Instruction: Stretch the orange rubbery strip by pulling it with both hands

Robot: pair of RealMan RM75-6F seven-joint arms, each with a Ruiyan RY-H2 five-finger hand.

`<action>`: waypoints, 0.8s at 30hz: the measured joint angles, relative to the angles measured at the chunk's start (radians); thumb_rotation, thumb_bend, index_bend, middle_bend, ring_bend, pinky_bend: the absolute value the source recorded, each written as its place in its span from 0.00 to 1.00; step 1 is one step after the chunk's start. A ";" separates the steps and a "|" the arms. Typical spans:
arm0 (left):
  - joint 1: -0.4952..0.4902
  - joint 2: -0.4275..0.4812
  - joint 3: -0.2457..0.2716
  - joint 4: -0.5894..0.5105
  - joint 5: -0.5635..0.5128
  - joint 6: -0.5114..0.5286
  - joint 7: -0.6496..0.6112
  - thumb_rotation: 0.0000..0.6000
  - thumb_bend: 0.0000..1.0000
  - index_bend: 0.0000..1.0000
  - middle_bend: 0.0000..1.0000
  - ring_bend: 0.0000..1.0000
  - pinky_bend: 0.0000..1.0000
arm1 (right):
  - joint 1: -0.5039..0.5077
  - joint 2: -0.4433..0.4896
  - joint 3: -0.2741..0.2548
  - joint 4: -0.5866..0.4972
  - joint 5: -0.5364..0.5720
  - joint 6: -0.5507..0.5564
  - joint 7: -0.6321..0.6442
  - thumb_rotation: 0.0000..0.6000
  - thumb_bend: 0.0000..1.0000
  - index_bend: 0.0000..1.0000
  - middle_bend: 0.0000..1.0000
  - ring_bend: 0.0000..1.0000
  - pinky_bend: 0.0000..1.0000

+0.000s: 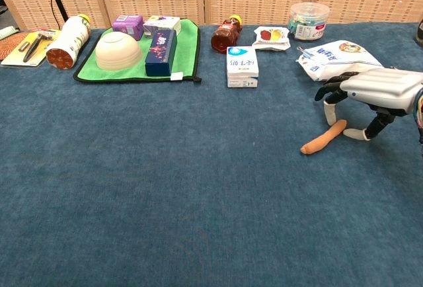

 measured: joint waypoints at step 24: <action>-0.077 -0.035 0.001 0.044 0.080 -0.084 0.020 1.00 0.26 0.23 0.06 0.02 0.00 | -0.071 0.070 0.047 -0.190 0.103 0.091 0.013 1.00 0.44 0.64 0.29 0.15 0.05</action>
